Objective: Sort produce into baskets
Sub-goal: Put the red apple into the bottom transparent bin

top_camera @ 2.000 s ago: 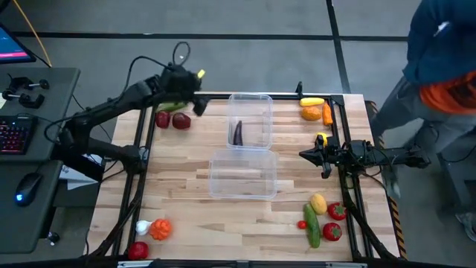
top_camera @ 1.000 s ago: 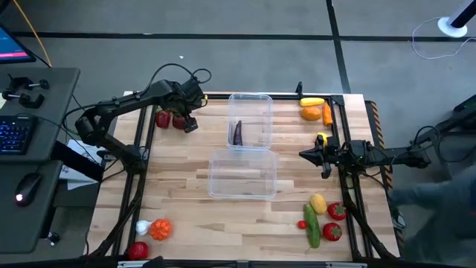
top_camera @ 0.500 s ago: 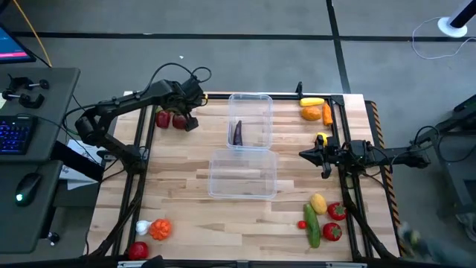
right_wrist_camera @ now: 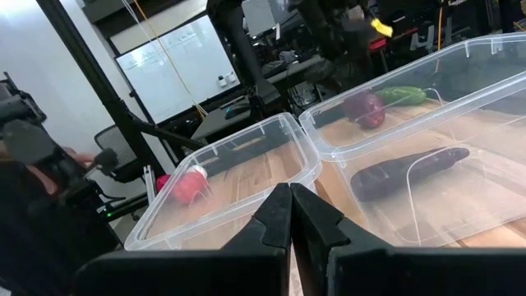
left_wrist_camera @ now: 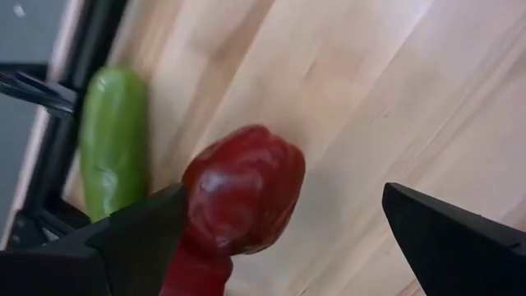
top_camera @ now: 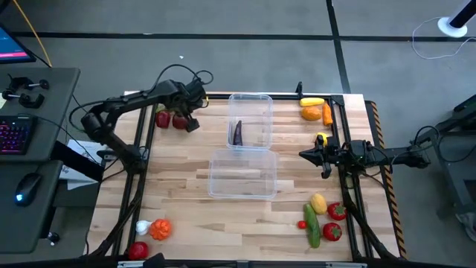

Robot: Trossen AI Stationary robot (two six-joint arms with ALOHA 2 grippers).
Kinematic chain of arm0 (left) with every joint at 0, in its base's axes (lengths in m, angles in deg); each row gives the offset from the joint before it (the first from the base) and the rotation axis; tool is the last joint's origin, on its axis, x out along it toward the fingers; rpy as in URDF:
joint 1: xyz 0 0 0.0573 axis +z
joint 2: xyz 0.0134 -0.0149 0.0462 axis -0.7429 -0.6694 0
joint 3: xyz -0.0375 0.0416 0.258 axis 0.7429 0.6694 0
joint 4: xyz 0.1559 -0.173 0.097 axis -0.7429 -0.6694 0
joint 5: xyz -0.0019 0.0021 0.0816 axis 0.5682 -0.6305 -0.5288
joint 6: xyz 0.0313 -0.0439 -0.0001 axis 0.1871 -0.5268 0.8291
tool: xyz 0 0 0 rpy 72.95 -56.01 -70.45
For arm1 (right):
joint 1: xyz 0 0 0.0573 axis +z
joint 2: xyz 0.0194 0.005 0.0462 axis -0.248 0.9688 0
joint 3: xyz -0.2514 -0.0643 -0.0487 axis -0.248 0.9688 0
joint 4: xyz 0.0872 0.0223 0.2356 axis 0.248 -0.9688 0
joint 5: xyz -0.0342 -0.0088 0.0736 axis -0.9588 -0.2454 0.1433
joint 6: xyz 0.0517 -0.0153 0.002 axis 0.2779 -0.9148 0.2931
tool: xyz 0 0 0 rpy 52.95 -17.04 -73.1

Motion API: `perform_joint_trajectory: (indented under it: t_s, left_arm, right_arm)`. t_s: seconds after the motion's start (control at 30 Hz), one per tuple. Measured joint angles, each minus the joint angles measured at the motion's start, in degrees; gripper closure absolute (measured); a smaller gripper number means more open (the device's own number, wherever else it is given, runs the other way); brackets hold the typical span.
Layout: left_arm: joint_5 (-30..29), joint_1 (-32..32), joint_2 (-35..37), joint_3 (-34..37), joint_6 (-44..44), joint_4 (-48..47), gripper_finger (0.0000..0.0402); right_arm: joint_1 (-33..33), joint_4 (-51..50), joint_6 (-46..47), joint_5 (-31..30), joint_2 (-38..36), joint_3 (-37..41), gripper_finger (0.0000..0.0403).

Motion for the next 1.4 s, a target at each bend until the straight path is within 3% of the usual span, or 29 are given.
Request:
perform_joint_trajectory:
  t_s: [0.3,0.43,0.63,0.93,1.27,1.4]
  left_arm:
    - [-3.19,0.29,-7.24,-4.70,-0.74,-8.33,0.0009]
    - [-1.44,1.56,-10.17,-4.92,-0.24,-12.24,0.0009]
    - [-5.73,2.37,-14.59,-4.92,2.79,-9.14,0.0009]
    - [-6.16,2.75,-19.58,-4.90,4.53,-7.66,0.0009]
    - [-5.88,2.75,-20.28,-4.46,4.84,-7.87,0.0011]
    - [-5.78,2.43,-19.86,-4.42,5.04,-9.71,0.0034]
  right_arm:
    - [0.01,-0.01,0.01,0.00,0.00,0.00,0.0402]
    - [0.00,-0.01,0.02,0.00,0.00,0.00,0.0402]
    - [0.01,0.00,0.02,0.00,0.00,0.00,0.0402]
    - [0.01,-0.01,0.02,0.00,0.00,-0.01,0.0402]
    - [-0.01,-0.02,0.02,0.00,0.00,-0.01,0.0402]
    - [0.01,-0.01,0.02,0.00,0.00,0.00,0.0402]
